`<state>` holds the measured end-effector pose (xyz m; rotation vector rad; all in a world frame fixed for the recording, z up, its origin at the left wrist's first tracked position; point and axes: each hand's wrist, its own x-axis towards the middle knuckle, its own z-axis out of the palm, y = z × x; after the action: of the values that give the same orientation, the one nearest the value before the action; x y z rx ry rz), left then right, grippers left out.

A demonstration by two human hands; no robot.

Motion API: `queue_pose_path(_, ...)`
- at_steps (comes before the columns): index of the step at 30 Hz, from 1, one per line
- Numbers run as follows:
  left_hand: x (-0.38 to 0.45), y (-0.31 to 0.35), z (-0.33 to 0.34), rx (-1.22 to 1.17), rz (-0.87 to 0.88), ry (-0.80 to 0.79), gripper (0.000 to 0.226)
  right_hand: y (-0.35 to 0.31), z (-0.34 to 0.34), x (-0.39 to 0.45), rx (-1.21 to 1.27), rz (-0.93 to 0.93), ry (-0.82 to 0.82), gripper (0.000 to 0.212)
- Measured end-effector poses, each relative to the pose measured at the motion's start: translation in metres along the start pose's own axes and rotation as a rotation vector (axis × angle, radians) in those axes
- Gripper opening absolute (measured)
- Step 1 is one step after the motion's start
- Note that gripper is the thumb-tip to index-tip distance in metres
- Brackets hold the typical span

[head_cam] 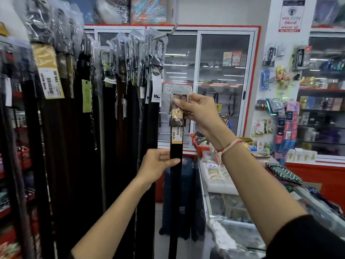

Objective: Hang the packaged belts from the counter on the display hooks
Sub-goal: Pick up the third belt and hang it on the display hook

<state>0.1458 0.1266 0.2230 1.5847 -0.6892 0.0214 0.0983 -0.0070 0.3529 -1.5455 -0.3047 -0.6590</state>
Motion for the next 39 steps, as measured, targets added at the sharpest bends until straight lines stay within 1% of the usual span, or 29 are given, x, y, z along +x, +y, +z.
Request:
queue_pose_path(3, -0.007, -0.009, -0.001, 0.031, -0.004, 0.060, 0.017, 0.000, 0.002, 0.005, 0.058, -0.017, 0.027, 0.020)
queue_pose_path(6, -0.006, -0.005, -0.006, 0.082, 0.014, 0.136, 0.012, -0.002, 0.004, 0.007, 0.105, -0.007, 0.060, 0.027)
queue_pose_path(9, -0.003, 0.010, -0.008, 0.107, 0.024, 0.144, 0.012, -0.006, 0.007, 0.014, 0.157, -0.027, 0.086, 0.015)
queue_pose_path(10, -0.001, 0.017, -0.009, 0.090, 0.028, 0.153, 0.014, -0.010, 0.008, 0.017, 0.169, -0.037, 0.101, 0.014)
queue_pose_path(12, 0.004, 0.037, -0.011, 0.059, 0.055, 0.188, 0.022, -0.018, 0.010, 0.026, 0.207, -0.055, 0.132, 0.015)
queue_pose_path(14, 0.012, 0.059, -0.012, 0.058, 0.117, 0.222, 0.045, -0.027, 0.014, 0.036, 0.272, -0.085, 0.133, 0.014)
queue_pose_path(15, 0.017, 0.069, -0.012, 0.054, 0.159, 0.245, 0.050, -0.033, 0.016, 0.040, 0.304, -0.113, 0.131, 0.017)
queue_pose_path(17, 0.026, 0.091, -0.014, 0.063, 0.236, 0.284, 0.051, -0.049, 0.021, 0.051, 0.349, -0.165, 0.142, 0.032)
queue_pose_path(18, 0.029, 0.099, -0.014, 0.070, 0.261, 0.292, 0.051, -0.056, 0.022, 0.056, 0.368, -0.183, 0.148, 0.033)
queue_pose_path(20, 0.034, 0.115, -0.014, 0.090, 0.298, 0.290, 0.046, -0.070, 0.027, 0.064, 0.404, -0.208, 0.139, 0.025)
queue_pose_path(22, 0.040, 0.121, -0.014, 0.094, 0.316, 0.279, 0.021, -0.078, 0.032, 0.069, 0.462, -0.211, 0.119, 0.018)
queue_pose_path(23, 0.041, 0.121, -0.014, 0.091, 0.325, 0.281, 0.012, -0.079, 0.035, 0.070, 0.495, -0.210, 0.108, 0.014)
queue_pose_path(24, 0.043, 0.123, -0.014, 0.087, 0.331, 0.295, 0.019, -0.080, 0.037, 0.073, 0.521, -0.212, 0.104, 0.012)
queue_pose_path(26, 0.045, 0.125, -0.015, 0.079, 0.333, 0.313, 0.030, -0.082, 0.040, 0.077, 0.554, -0.211, 0.107, 0.016)
queue_pose_path(27, 0.047, 0.127, -0.016, 0.083, 0.337, 0.319, 0.028, -0.084, 0.040, 0.079, 0.563, -0.210, 0.108, 0.018)
queue_pose_path(29, 0.050, 0.132, -0.017, 0.082, 0.333, 0.312, 0.013, -0.088, 0.041, 0.083, 0.554, -0.210, 0.108, 0.011)
queue_pose_path(30, 0.052, 0.133, -0.018, 0.089, 0.327, 0.308, 0.016, -0.089, 0.040, 0.084, 0.544, -0.205, 0.106, 0.005)
queue_pose_path(32, 0.055, 0.129, -0.019, 0.096, 0.308, 0.322, 0.026, -0.087, 0.040, 0.086, 0.559, -0.171, 0.078, 0.003)
queue_pose_path(34, 0.057, 0.121, -0.022, 0.098, 0.293, 0.323, 0.031, -0.083, 0.041, 0.087, 0.600, -0.113, 0.034, 0.007)
queue_pose_path(36, 0.060, 0.111, -0.026, 0.088, 0.264, 0.321, 0.033, -0.077, 0.043, 0.088, 0.576, -0.068, 0.017, 0.011)
queue_pose_path(39, 0.061, 0.103, -0.033, 0.098, 0.219, 0.339, 0.034, -0.071, 0.050, 0.087, 0.558, -0.033, 0.045, 0.031)
